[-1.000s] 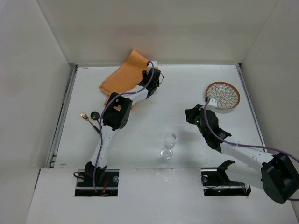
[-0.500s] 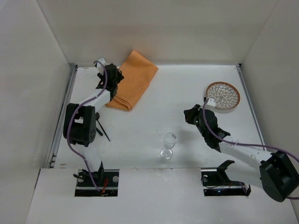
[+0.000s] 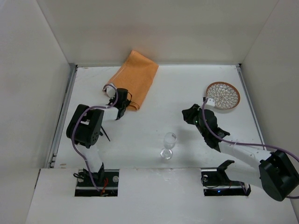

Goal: Set the dinner table for one person

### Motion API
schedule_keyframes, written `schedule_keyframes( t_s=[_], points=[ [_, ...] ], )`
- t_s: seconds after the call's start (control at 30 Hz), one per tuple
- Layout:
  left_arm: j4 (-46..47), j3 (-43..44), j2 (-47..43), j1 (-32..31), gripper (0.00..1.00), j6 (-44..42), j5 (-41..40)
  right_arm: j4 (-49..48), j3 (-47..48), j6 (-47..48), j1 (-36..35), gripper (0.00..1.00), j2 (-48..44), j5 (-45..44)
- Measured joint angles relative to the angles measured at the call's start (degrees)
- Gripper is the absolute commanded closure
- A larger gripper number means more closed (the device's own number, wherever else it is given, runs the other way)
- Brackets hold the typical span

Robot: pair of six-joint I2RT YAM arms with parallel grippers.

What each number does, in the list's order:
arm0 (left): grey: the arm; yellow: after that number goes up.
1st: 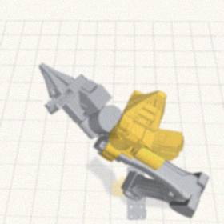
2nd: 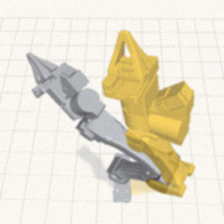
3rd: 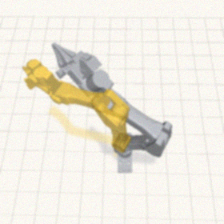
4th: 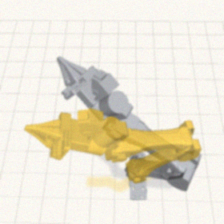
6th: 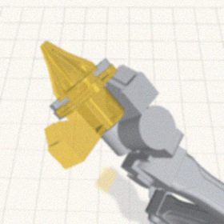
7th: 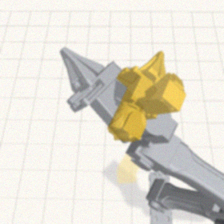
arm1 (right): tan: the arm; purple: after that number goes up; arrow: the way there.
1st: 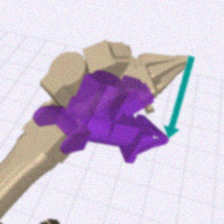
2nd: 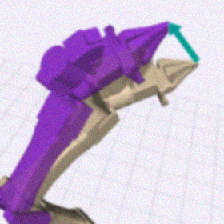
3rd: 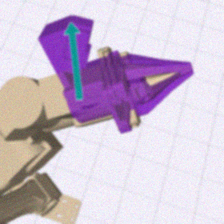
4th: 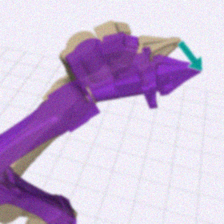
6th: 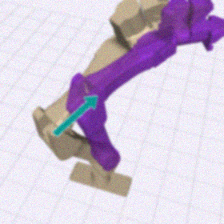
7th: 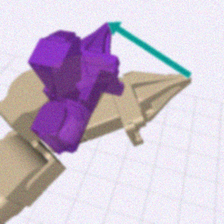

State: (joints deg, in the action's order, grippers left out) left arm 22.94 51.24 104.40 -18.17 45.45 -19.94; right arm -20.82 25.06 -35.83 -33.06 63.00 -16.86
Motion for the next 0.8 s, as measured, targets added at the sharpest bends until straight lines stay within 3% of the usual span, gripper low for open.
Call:
schedule_keyframes(
  t_s=[0.1, 0.2, 0.5, 0.8],
  points=[
    [4.2, -2.6, -0.3, -3.4, 0.85, 2.5, -0.5, -0.3, 0.0, 0.0, 0.0, 0.7, -0.4, 0.0],
    [5.6, -4.5, -1.5, -5.4, 0.76, 3.8, -0.1, -0.4, 0.0, 0.0, 0.0, 0.68, -0.5, 0.0],
    [2.1, -6.3, -7.4, -3.8, 0.48, 2.7, 0.6, -0.6, 0.0, -0.2, 0.0, 0.56, 0.4, 0.0],
    [2.7, -6.5, -9.5, 10.6, 0.44, 5.7, 4.2, -0.7, 0.0, -0.2, 0.0, 0.51, 0.4, 0.3]
  ],
)
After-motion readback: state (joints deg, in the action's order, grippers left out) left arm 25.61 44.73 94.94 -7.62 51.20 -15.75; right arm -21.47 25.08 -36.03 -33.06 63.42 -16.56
